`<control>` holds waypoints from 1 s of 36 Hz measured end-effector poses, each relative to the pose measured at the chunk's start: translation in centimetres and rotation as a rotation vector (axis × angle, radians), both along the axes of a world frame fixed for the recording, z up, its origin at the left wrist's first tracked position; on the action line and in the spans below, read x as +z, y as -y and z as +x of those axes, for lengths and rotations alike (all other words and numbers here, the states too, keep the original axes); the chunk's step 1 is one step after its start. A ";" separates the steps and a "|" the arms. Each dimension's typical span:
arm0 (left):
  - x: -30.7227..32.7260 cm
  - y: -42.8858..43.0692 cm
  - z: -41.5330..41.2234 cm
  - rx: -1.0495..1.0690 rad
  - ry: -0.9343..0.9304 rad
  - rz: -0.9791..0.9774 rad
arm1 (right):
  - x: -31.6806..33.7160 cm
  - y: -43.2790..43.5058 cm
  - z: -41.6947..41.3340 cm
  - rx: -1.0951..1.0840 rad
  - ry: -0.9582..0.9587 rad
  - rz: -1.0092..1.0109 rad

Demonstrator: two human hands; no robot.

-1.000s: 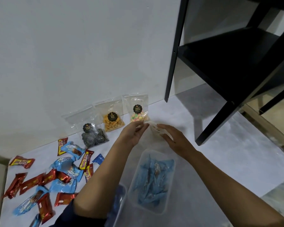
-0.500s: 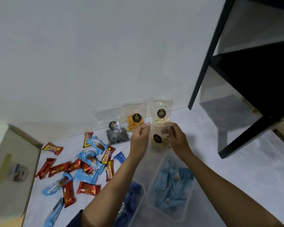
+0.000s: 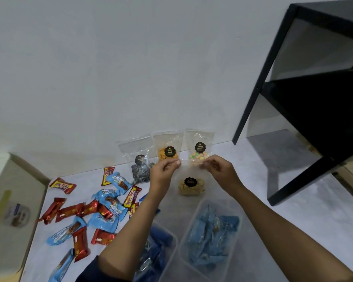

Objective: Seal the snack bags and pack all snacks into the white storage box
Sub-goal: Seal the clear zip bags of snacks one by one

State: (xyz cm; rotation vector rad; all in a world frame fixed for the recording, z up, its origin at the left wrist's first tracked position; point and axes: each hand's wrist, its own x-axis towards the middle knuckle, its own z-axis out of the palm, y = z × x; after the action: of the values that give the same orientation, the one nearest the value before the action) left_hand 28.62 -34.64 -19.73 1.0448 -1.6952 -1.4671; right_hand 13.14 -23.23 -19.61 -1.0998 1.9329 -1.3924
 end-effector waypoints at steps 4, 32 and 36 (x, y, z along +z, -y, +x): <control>-0.1 0.1 -0.2 -0.017 0.033 -0.046 | 0.1 0.5 -0.2 -0.011 -0.063 0.016; 0.2 0.0 0.5 -0.104 0.070 -0.078 | 2.4 2.2 1.2 0.094 -0.414 0.316; 0.3 0.2 0.7 -0.086 0.070 -0.100 | 2.4 2.3 1.5 0.060 -0.434 0.298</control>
State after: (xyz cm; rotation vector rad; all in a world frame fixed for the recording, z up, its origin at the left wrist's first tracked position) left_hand 29.32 -34.81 -19.45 0.9914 -1.8643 -1.3974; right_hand 14.67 -25.55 -17.24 -1.3766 2.2902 -0.8402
